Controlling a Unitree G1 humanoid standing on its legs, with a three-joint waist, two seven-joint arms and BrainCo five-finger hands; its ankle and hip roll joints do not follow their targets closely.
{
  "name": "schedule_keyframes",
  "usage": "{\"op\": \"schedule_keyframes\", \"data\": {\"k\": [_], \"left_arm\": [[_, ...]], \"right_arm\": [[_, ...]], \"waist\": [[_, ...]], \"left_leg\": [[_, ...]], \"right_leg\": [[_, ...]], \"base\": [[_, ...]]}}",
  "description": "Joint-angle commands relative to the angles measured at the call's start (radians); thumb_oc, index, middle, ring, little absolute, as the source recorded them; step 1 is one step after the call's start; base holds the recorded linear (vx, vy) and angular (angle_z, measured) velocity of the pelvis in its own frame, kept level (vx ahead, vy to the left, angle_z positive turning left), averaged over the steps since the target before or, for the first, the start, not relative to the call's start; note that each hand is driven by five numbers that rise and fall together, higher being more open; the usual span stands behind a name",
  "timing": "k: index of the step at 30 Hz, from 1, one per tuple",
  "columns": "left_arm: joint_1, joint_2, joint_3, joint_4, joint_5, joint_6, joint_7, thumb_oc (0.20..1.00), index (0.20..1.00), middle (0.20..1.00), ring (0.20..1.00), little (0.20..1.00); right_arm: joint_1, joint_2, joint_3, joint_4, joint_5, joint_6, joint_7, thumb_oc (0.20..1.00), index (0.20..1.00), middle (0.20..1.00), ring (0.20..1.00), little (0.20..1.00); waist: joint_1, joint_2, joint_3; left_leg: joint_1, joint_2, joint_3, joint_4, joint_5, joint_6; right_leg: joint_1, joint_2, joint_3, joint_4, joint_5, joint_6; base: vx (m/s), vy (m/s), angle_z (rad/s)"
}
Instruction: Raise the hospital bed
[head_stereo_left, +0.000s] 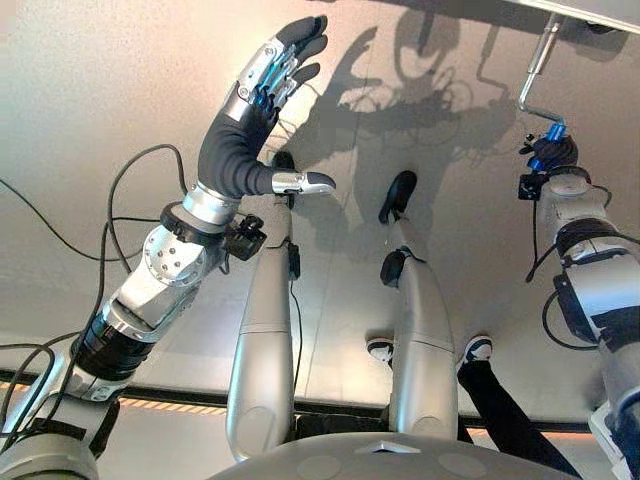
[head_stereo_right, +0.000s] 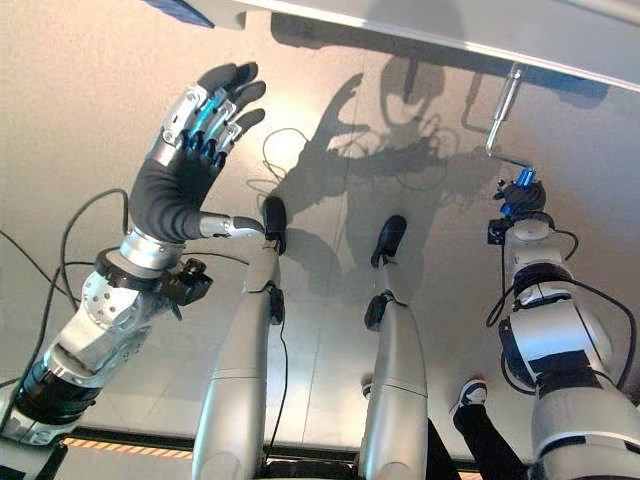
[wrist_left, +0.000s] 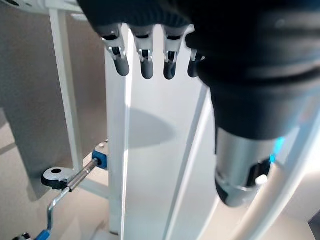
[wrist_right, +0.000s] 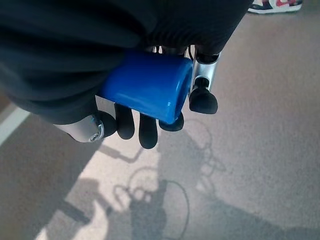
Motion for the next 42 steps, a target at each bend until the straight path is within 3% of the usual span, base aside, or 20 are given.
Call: {"op": "schedule_keyframes", "data": {"k": [1, 3, 4, 8, 9, 10, 11, 16, 17, 21, 22, 24, 26, 30, 31, 33, 36, 38, 42], "left_arm": [[0.004, -0.101, 0.0, -0.1, -0.002, -0.019, -0.008, 1.0, 1.0, 1.0, 1.0, 1.0], [0.013, -0.117, -0.002, -0.093, -0.005, -0.007, -0.002, 1.0, 1.0, 1.0, 1.0, 1.0], [0.003, -0.121, 0.002, -0.095, -0.006, -0.007, 0.003, 1.0, 1.0, 1.0, 1.0, 1.0], [0.004, -0.143, 0.009, -0.082, -0.005, -0.004, 0.028, 1.0, 1.0, 1.0, 1.0, 1.0], [0.021, -0.144, 0.011, -0.082, -0.004, -0.005, 0.03, 1.0, 1.0, 1.0, 1.0, 1.0], [0.015, -0.147, 0.018, -0.082, -0.001, -0.007, 0.034, 1.0, 1.0, 1.0, 1.0, 1.0], [0.023, -0.152, 0.009, -0.08, 0.0, -0.006, 0.037, 1.0, 1.0, 1.0, 1.0, 1.0], [0.042, -0.128, 0.027, -0.09, 0.002, -0.024, 0.055, 1.0, 1.0, 1.0, 1.0, 1.0], [0.034, -0.126, 0.034, -0.092, 0.003, -0.025, 0.055, 1.0, 1.0, 1.0, 1.0, 1.0], [0.048, -0.113, 0.032, -0.101, -0.006, -0.037, 0.065, 1.0, 1.0, 1.0, 1.0, 1.0], [0.041, -0.11, 0.037, -0.105, -0.005, -0.042, 0.069, 1.0, 1.0, 1.0, 1.0, 1.0], [0.06, -0.102, 0.033, -0.106, -0.006, -0.046, 0.071, 1.0, 1.0, 1.0, 1.0, 1.0], [0.06, -0.078, 0.05, -0.116, 0.006, -0.053, 0.084, 1.0, 1.0, 1.0, 1.0, 1.0], [0.102, -0.022, 0.069, -0.13, 0.048, -0.064, 0.089, 1.0, 1.0, 1.0, 1.0, 1.0], [0.133, -0.011, 0.077, -0.136, 0.049, -0.066, 0.085, 1.0, 1.0, 1.0, 1.0, 1.0], [0.159, 0.019, 0.124, -0.148, 0.047, -0.078, 0.061, 1.0, 1.0, 1.0, 1.0, 1.0], [0.187, 0.014, 0.164, -0.152, 0.021, -0.094, 0.035, 1.0, 1.0, 1.0, 1.0, 1.0], [0.205, -0.01, 0.183, -0.155, 0.003, -0.098, 0.016, 1.0, 1.0, 1.0, 1.0, 1.0], [0.215, -0.038, 0.209, -0.16, -0.017, -0.096, -0.001, 1.0, 1.0, 1.0, 1.0, 1.0]], "right_arm": [[-0.02, 0.073, 0.128, 0.005, -0.107, 0.047, 0.057, 0.2, 0.2, 0.2, 0.2, 0.2], [-0.028, 0.16, 0.148, -0.001, -0.134, 0.061, 0.063, 0.2, 0.2, 0.2, 0.2, 0.2], [-0.05, 0.19, 0.155, -0.017, -0.142, 0.059, 0.057, 0.2, 0.2, 0.2, 0.2, 0.2], [-0.069, 0.347, 0.242, -0.103, -0.225, 0.049, 0.054, 0.2, 0.2, 0.2, 0.2, 0.2], [-0.063, 0.376, 0.272, -0.132, -0.248, 0.047, 0.058, 0.2, 0.2, 0.2, 0.2, 0.2], [-0.07, 0.401, 0.292, -0.168, -0.261, 0.038, 0.061, 0.2, 0.2, 0.2, 0.2, 0.2], [-0.054, 0.432, 0.309, -0.192, -0.273, 0.031, 0.065, 0.2, 0.2, 0.2, 0.2, 0.2], [-0.074, 0.527, 0.46, -0.357, -0.43, 0.017, 0.082, 0.2, 0.2, 0.2, 0.2, 0.2], [-0.086, 0.525, 0.461, -0.36, -0.431, 0.019, 0.081, 0.2, 0.2, 0.2, 0.2, 0.2], [-0.089, 0.56, 0.501, -0.516, -0.444, -0.009, 0.089, 0.2, 0.2, 0.2, 0.2, 0.2], [-0.092, 0.541, 0.486, -0.591, -0.396, -0.025, 0.076, 0.2, 0.2, 0.2, 0.2, 0.2], [-0.047, 0.507, 0.446, -0.754, -0.266, -0.074, 0.054, 0.2, 0.2, 0.2, 0.2, 0.2], [0.008, 0.414, 0.383, -0.997, -0.121, -0.145, 0.025, 0.2, 0.2, 0.2, 0.2, 0.2], [0.227, 0.19, 0.221, -1.333, -0.019, -0.262, 0.009, 0.2, 0.2, 0.2, 0.2, 0.2], [0.306, 0.145, 0.15, -1.373, -0.005, -0.284, 0.004, 0.2, 0.2, 0.2, 0.2, 0.2], [0.408, 0.063, 0.011, -1.416, -0.029, -0.312, -0.039, 0.2, 0.2, 0.2, 0.2, 0.2], [0.55, 0.048, -0.189, -1.454, -0.007, -0.359, -0.086, 0.2, 0.2, 0.2, 0.2, 0.2], [0.601, 0.092, -0.301, -1.46, 0.04, -0.399, -0.109, 0.2, 0.2, 0.2, 0.2, 0.2], [0.642, 0.17, -0.415, -1.455, 0.102, -0.454, -0.149, 0.2, 0.2, 0.2, 0.2, 0.2]], "waist": [[0.011, 0.119, -0.016], [0.018, 0.122, -0.016], [0.021, 0.123, -0.016], [0.027, 0.128, -0.016], [0.027, 0.126, -0.016], [0.025, 0.124, -0.016], [0.028, 0.125, -0.016], [0.024, 0.116, -0.016], [0.021, 0.116, -0.016], [0.017, 0.103, -0.016], [0.012, 0.103, -0.016], [0.005, 0.096, -0.016], [-0.017, 0.079, -0.016], [-0.059, 0.054, -0.016], [-0.069, 0.049, -0.016], [-0.093, 0.036, -0.016], [-0.113, 0.022, -0.016], [-0.126, 0.018, -0.016], [-0.141, 0.012, -0.016]], "left_leg": [[-0.019, -0.025, -0.048, 0.065, -0.078, 0.023], [0.0, -0.029, -0.057, 0.084, -0.114, 0.019], [-0.033, -0.03, -0.048, 0.082, -0.086, 0.027], [-0.049, -0.03, -0.045, 0.097, -0.088, 0.029], [-0.02, -0.031, -0.053, 0.102, -0.118, 0.022], [-0.052, -0.03, -0.047, 0.095, -0.086, 0.029], [-0.022, -0.032, -0.055, 0.102, -0.117, 0.023], [-0.014, -0.032, -0.051, 0.103, -0.118, 0.02], [-0.043, -0.031, -0.042, 0.097, -0.087, 0.026], [-0.009, -0.034, -0.048, 0.104, -0.12, 0.019], [-0.039, -0.034, -0.04, 0.104, -0.088, 0.024], [-0.008, -0.033, -0.045, 0.114, -0.12, 0.017], [-0.036, -0.032, -0.03, 0.103, -0.085, 0.023], [-0.027, -0.032, -0.023, 0.093, -0.083, 0.024], [0.007, -0.031, -0.03, 0.098, -0.116, 0.018], [-0.009, -0.029, -0.018, 0.081, -0.085, 0.024], [0.011, -0.026, -0.016, 0.075, -0.087, 0.024], [0.023, -0.025, -0.014, 0.075, -0.093, 0.025], [0.048, -0.025, -0.008, 0.077, -0.104, 0.025]], "right_leg": [[-0.018, 0.028, -0.013, 0.066, -0.025, 0.048], [-0.001, 0.03, -0.003, 0.087, -0.058, 0.055], [-0.026, 0.028, -0.017, 0.077, -0.032, 0.046], [-0.035, 0.025, -0.018, 0.084, -0.033, 0.045], [-0.012, 0.026, -0.007, 0.096, -0.062, 0.054], [-0.038, 0.026, -0.017, 0.082, -0.032, 0.044], [-0.013, 0.027, -0.006, 0.096, -0.06, 0.055], [-0.009, 0.027, 0.0, 0.094, -0.056, 0.057], [-0.033, 0.025, -0.01, 0.081, -0.027, 0.048], [-0.001, 0.023, 0.001, 0.085, -0.053, 0.058], [-0.025, 0.019, -0.009, 0.073, -0.024, 0.049], [0.001, 0.02, 0.004, 0.085, -0.051, 0.058], [-0.022, 0.018, -0.003, 0.062, -0.014, 0.051], [-0.011, 0.016, 0.005, 0.044, -0.004, 0.055], [0.02, 0.016, 0.015, 0.052, -0.031, 0.067], [0.007, 0.015, 0.009, 0.024, 0.003, 0.06], [0.022, 0.018, 0.018, 0.013, 0.01, 0.063], [0.034, 0.022, 0.024, 0.01, 0.008, 0.064], [0.057, 0.027, 0.039, 0.0, 0.006, 0.064]], "base": [[-0.03, 0.027, 0.05], [0.04, 0.013, 0.04], [0.0, 0.0, 0.0], [0.0, 0.02, -0.02], [0.0, 0.0, 0.0], [0.05, 0.03, -0.02], [0.01, 0.033, -0.03], [0.0, 0.027, -0.01], [-0.06, 0.036, -0.01], [0.01, 0.018, -0.06], [-0.01, 0.021, -0.08], [0.0, 0.011, -0.03], [-0.05, 0.031, -0.01], [0.01, 0.031, 0.01], [0.05, 0.024, 0.03], [-0.03, 0.015, 0.06], [-0.02, 0.007, 0.08], [-0.01, 0.008, 0.07], [0.0, 0.0, 0.0]]}}
